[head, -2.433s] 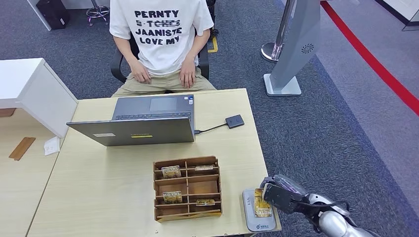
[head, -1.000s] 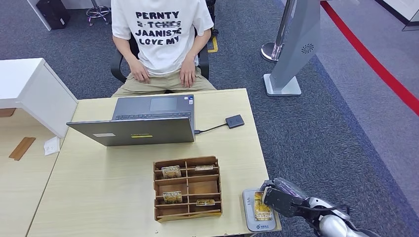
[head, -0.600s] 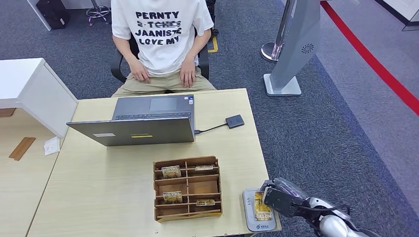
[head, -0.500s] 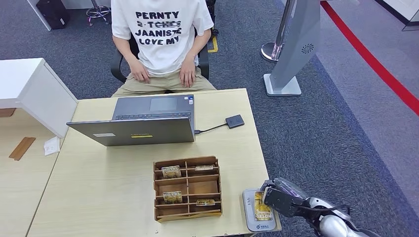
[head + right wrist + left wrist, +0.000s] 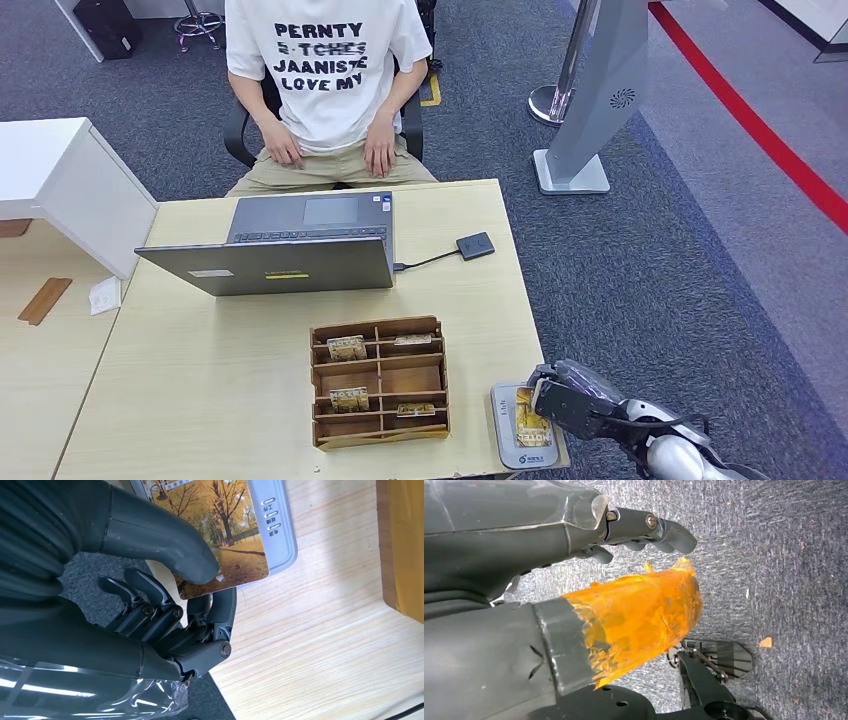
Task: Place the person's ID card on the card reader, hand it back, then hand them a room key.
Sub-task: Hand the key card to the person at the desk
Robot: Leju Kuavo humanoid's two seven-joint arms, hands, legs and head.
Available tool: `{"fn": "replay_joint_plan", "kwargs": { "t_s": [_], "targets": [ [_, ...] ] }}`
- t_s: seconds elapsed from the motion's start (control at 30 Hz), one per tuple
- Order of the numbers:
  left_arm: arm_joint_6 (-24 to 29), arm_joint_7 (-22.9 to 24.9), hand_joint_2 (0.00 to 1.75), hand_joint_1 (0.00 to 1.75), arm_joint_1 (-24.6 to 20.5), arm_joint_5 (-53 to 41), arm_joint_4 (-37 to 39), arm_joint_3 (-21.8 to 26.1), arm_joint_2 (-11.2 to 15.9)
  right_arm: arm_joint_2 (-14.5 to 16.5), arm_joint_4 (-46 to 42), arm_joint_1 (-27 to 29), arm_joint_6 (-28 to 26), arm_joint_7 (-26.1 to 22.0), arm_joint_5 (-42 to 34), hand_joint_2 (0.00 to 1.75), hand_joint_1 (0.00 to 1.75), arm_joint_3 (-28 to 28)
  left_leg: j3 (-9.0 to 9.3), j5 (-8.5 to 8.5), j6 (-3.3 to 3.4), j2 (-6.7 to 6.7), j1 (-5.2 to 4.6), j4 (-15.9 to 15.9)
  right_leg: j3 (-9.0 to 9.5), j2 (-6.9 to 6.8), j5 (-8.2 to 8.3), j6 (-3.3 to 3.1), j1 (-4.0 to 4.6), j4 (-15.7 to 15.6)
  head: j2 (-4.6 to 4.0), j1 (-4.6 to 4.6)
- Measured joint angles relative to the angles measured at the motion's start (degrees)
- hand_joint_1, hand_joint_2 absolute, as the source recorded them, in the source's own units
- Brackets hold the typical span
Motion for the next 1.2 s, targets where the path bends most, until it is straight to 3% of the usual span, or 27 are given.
{"fn": "replay_joint_plan", "kwargs": {
  "t_s": [1.2],
  "targets": [
    [0.0,0.0,0.00,0.00,0.0,-0.1,0.0,0.0,0.0,0.1,-0.3,0.3,0.0,0.0,0.1,1.75,1.75,-0.3,0.00,0.00,0.00,0.00,0.00,0.0,0.00,0.00,0.00,0.00,0.00,0.0,0.00,-0.01]
  ]
}}
